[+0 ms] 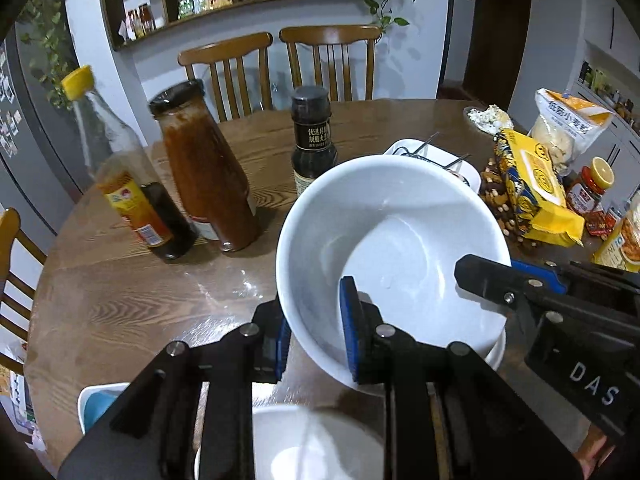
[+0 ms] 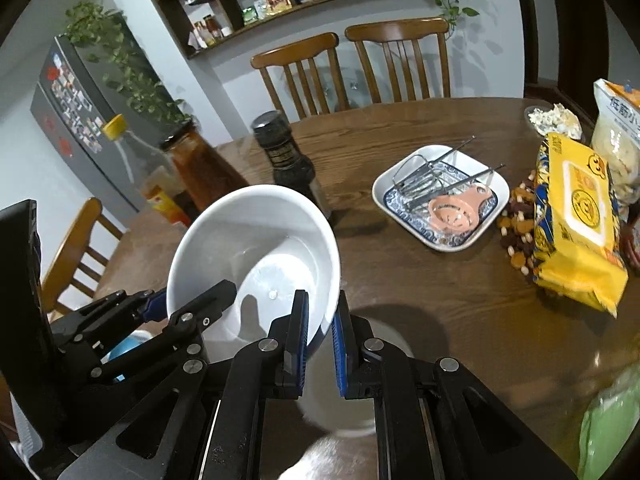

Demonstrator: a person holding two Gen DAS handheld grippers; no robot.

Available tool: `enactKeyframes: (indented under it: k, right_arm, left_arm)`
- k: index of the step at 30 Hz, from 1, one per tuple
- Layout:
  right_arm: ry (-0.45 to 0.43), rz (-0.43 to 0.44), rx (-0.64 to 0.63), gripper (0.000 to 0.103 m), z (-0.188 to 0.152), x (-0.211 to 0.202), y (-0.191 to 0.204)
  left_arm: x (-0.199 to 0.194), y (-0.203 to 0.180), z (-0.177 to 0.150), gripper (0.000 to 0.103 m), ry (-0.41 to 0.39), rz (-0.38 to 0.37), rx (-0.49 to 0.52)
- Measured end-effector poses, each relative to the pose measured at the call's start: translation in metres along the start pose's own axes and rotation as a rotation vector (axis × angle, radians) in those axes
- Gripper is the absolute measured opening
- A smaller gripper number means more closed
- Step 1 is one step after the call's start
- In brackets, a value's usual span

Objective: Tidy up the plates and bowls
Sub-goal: 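Lift and carry the smaller white bowl over the large white bowl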

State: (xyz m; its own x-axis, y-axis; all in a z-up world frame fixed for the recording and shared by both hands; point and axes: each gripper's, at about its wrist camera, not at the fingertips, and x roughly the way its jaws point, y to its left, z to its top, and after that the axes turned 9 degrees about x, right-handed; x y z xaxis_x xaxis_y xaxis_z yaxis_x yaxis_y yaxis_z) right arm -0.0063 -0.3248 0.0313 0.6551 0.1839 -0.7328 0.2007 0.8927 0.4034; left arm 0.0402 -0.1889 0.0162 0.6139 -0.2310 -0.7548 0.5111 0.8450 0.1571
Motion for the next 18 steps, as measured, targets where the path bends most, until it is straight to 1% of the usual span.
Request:
enactKeyframes:
  k: [13, 18]
  right_arm:
    - [-0.024, 0.032, -0.03, 0.015, -0.037, -0.043, 0.024]
    - [-0.021, 0.044, -0.038, 0.015, -0.046, -0.049, 0.034]
  left_arm:
    - [-0.057, 0.005, -0.031, 0.021, -0.085, 0.049, -0.001]
    - [-0.068, 0.008, -0.041, 0.021, -0.092, 0.063, -0.004]
